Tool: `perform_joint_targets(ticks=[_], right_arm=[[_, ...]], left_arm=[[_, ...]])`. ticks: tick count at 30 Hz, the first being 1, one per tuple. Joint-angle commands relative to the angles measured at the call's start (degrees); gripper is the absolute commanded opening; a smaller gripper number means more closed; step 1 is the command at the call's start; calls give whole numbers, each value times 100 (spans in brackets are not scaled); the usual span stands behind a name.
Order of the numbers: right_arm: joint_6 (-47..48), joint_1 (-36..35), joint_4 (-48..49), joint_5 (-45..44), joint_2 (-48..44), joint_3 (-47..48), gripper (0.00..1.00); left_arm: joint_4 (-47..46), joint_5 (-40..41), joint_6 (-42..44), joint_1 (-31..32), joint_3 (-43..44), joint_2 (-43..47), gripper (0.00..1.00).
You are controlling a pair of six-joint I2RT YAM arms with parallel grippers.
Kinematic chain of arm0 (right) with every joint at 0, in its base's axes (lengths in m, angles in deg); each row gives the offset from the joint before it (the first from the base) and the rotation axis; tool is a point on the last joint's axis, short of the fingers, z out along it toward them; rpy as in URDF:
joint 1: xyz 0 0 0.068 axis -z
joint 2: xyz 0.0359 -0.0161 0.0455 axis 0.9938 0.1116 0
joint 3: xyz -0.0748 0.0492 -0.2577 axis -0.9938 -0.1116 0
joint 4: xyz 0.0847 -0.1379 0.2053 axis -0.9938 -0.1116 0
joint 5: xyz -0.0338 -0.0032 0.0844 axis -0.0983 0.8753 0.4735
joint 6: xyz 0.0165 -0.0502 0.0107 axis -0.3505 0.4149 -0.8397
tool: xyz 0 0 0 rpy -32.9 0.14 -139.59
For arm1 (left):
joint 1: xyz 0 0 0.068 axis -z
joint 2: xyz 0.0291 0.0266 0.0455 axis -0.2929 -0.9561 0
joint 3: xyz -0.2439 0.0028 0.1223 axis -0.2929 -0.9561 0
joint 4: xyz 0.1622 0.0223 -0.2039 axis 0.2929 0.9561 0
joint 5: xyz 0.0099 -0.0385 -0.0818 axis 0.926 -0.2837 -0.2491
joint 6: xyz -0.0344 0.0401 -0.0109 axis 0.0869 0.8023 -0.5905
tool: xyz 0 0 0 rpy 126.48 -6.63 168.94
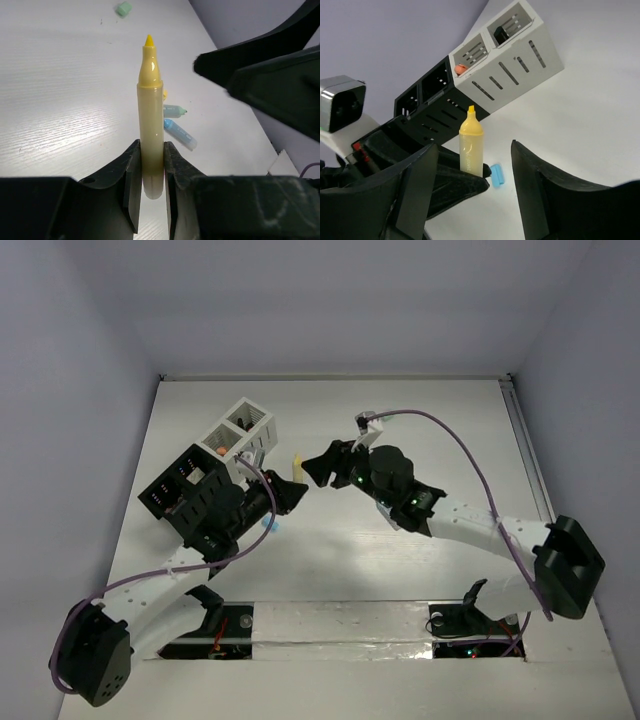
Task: Sort the stationery into containers
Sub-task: Pick up the pen from the center of the board, then close the pen cap on the pen.
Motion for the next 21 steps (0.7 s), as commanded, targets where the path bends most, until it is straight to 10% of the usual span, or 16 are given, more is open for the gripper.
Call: perform_joint_targets(ticks=[1, 5, 10, 15, 21], right_arm=[[253, -35, -224, -310, -500, -139, 67], [341, 35, -795, -669, -1001, -438, 62], [96, 527, -2339, -759, -1292, -929, 0], [-186, 1564, -2861, -126, -1398, -1458, 0], [-116, 2162, -3117, 103, -750, -1213, 54]], left_arm=[[-498, -6, 166, -12, -119, 122, 0], [-490, -147, 307, -12, -155, 121, 0], [-586, -349, 439, -12, -339, 393, 0], [-920, -358, 562, -12, -699, 622, 0], [-956, -349, 659, -12, -866, 824, 0]])
